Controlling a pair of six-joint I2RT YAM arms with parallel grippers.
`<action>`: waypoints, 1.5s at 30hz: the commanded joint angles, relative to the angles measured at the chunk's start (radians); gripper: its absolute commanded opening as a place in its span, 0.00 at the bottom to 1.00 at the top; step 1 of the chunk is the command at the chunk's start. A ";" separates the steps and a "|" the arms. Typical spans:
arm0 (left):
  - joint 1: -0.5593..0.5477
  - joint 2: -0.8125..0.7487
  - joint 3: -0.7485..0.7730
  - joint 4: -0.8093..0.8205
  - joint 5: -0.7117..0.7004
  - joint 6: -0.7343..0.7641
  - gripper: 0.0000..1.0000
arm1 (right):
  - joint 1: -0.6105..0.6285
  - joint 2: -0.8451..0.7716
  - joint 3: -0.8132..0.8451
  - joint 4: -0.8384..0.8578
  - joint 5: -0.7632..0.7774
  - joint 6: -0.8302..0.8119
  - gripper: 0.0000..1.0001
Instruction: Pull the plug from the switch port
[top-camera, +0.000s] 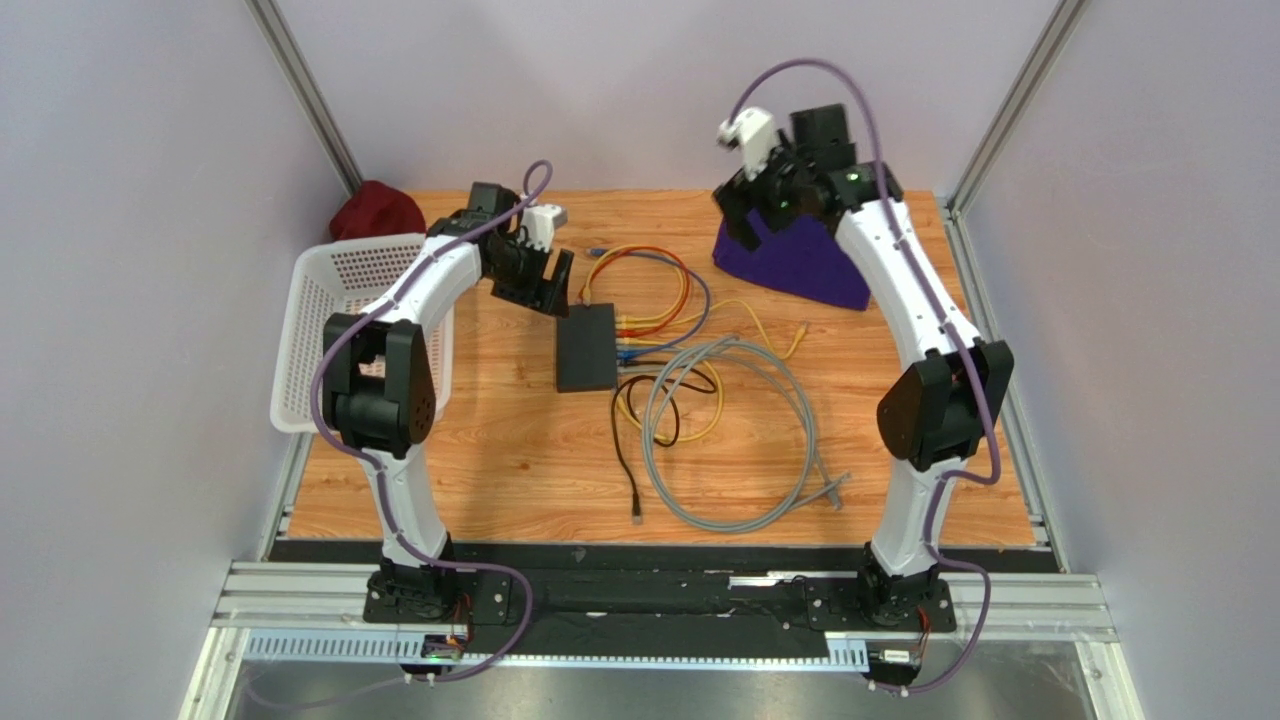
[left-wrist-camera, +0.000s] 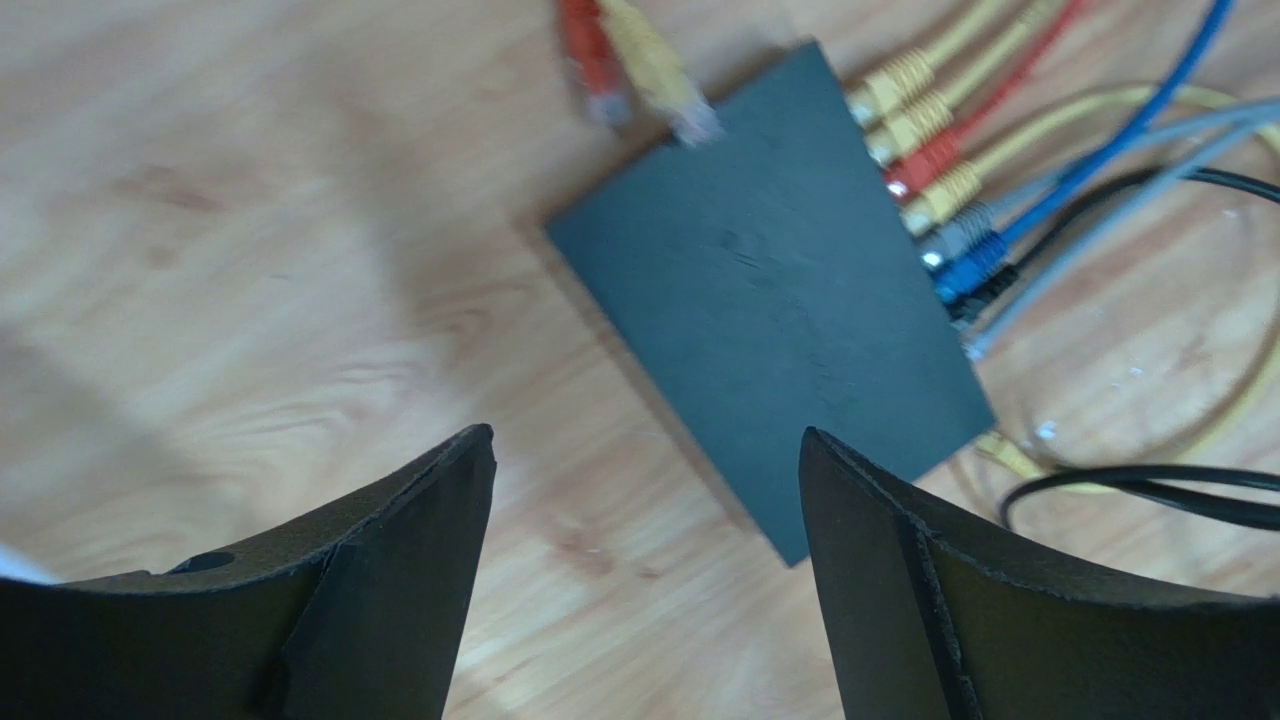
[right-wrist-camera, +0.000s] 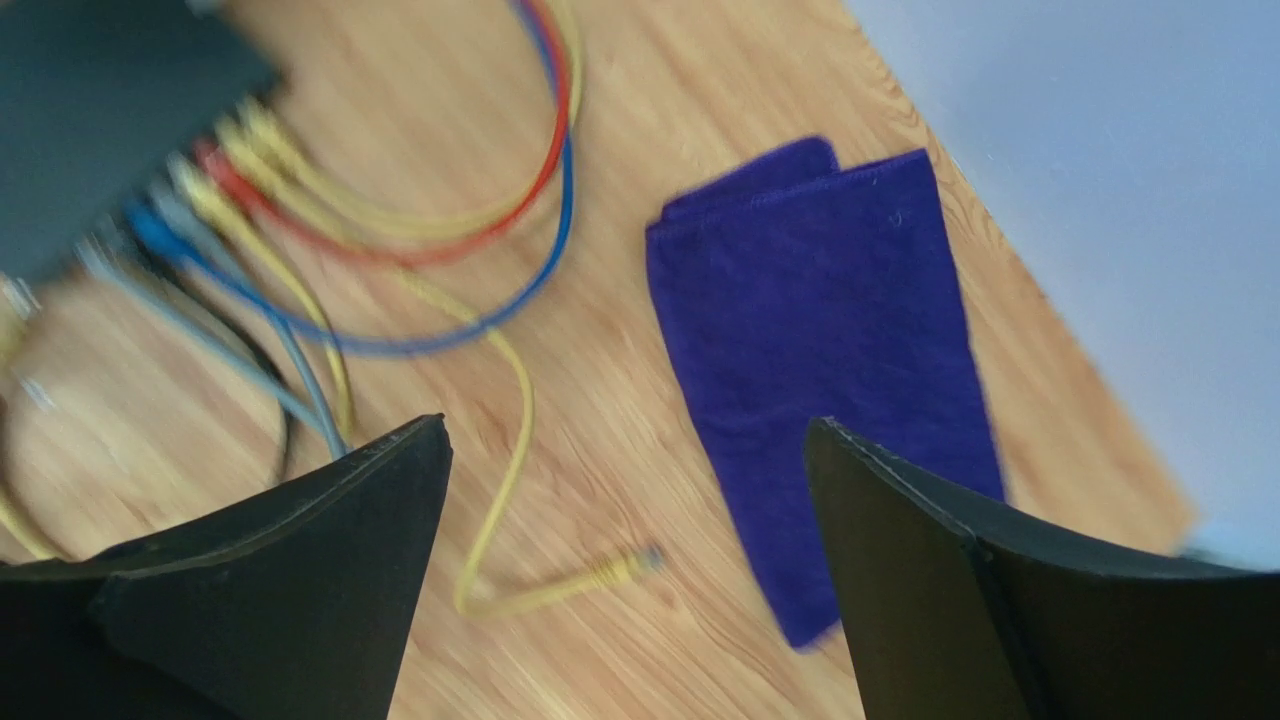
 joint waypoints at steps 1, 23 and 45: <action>-0.003 -0.090 -0.129 0.163 0.123 -0.103 0.82 | -0.087 0.087 0.142 0.233 -0.330 0.467 0.91; -0.006 0.155 -0.035 0.162 0.162 -0.129 0.73 | 0.069 0.504 0.132 0.328 -0.506 0.541 0.87; -0.155 0.303 0.229 0.025 0.232 -0.107 0.71 | -0.041 0.285 -0.218 0.297 -0.509 0.518 0.89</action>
